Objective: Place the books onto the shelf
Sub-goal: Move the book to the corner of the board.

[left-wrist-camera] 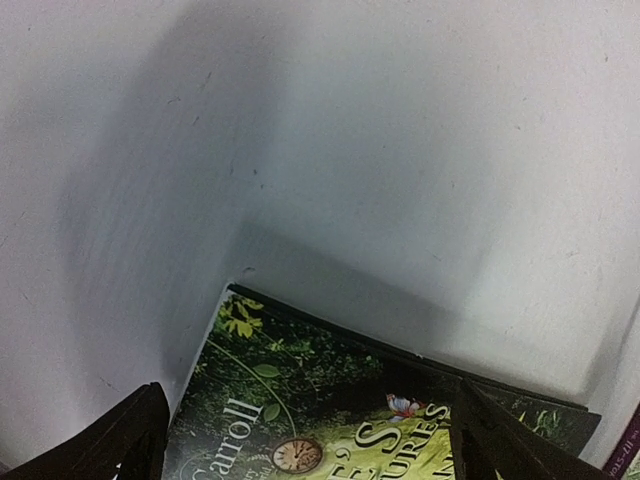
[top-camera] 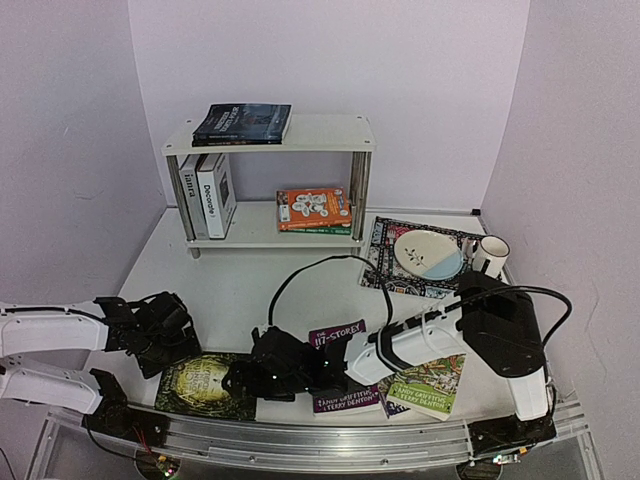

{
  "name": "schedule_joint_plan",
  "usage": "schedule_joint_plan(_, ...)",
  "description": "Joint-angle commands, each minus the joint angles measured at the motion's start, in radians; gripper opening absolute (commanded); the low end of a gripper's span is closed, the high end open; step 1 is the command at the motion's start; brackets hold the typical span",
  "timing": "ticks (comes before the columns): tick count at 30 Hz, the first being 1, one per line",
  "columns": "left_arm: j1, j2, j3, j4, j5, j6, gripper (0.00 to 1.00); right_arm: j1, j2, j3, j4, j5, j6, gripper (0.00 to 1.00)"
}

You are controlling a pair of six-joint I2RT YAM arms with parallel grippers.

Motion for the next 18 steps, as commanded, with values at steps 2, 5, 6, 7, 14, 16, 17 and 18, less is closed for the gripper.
schedule_joint_plan(2, 0.004, -0.051, -0.047, 0.17, 0.121, -0.034, 0.97, -0.02, -0.008, 0.009, -0.008, 0.025, -0.025, 0.94)
schedule_joint_plan(5, 0.004, -0.073, -0.071, 0.237, 0.151, -0.062, 0.97, -0.036, -0.02, 0.002, -0.002, 0.0, -0.059, 0.95)
schedule_joint_plan(6, 0.004, -0.073, -0.071, 0.243, 0.15, -0.064, 0.96, -0.043, -0.026, -0.003, 0.001, -0.001, -0.069, 0.95)
schedule_joint_plan(7, 0.004, -0.072, -0.07, 0.249, 0.147, -0.067, 0.96, -0.05, -0.032, -0.01, 0.004, -0.001, -0.076, 0.95)
schedule_joint_plan(14, 0.004, -0.024, -0.082, 0.38, 0.136, -0.099, 0.96, -0.128, -0.098, -0.073, 0.008, -0.002, -0.086, 0.96)
schedule_joint_plan(16, 0.004, 0.004, -0.083, 0.437, 0.119, -0.109, 0.95, -0.154, -0.119, -0.092, 0.007, 0.001, -0.096, 0.96)
schedule_joint_plan(17, 0.004, 0.019, -0.079, 0.466, 0.111, -0.109, 0.95, -0.169, -0.13, -0.102, 0.008, 0.005, -0.1, 0.96)
schedule_joint_plan(18, 0.006, 0.039, -0.07, 0.496, 0.102, -0.106, 0.95, -0.187, -0.14, -0.113, 0.007, 0.005, -0.104, 0.96)
